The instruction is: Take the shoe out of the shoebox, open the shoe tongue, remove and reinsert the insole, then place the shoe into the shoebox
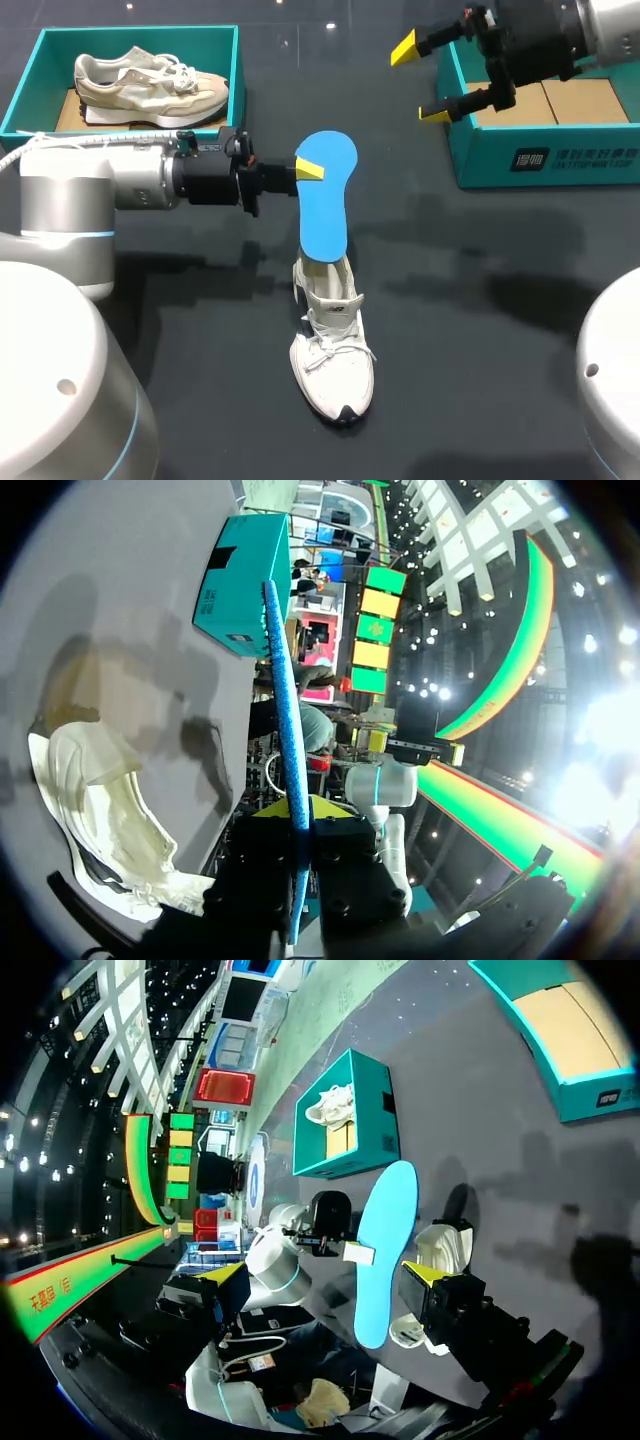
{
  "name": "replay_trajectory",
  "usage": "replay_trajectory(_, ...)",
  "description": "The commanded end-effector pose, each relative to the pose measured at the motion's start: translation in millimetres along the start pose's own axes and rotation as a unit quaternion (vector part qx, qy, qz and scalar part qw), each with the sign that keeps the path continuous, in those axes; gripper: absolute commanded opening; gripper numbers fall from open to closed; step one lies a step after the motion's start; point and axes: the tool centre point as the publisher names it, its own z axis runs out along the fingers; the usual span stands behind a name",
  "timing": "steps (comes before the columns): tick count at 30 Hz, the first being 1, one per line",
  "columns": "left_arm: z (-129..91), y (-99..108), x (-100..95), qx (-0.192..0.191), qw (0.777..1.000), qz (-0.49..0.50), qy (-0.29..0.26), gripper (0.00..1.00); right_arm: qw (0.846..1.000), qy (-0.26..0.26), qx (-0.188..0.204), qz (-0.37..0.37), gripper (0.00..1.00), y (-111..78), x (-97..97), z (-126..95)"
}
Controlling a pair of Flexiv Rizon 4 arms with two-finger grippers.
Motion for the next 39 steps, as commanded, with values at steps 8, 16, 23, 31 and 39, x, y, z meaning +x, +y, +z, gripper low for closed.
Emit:
replay_trajectory(8,3,-2,-2.7,0.002,1.000,-0.012,-0.001,0.00,0.941,-0.339,0.003,0.009,1.00,0.2,32.9,6)
replay_trajectory(16,4,-4,-2.9,0.001,1.000,-0.022,-0.008,0.00,0.901,-0.433,0.009,-0.003,1.00,-6.6,52.0,22)
replay_trajectory(23,5,-6,-3.5,0.000,0.999,-0.034,-0.012,0.00,0.876,-0.481,0.009,-0.018,1.00,-14.4,67.0,33)
replay_trajectory(31,5,-6,0.5,-0.003,0.998,-0.057,-0.003,0.00,0.848,-0.530,0.006,-0.022,1.00,-23.7,74.0,46)
replay_trajectory(39,6,-5,0.1,-0.005,0.998,-0.058,-0.004,0.00,0.838,-0.545,0.011,-0.034,1.00,-31.1,80.7,57)
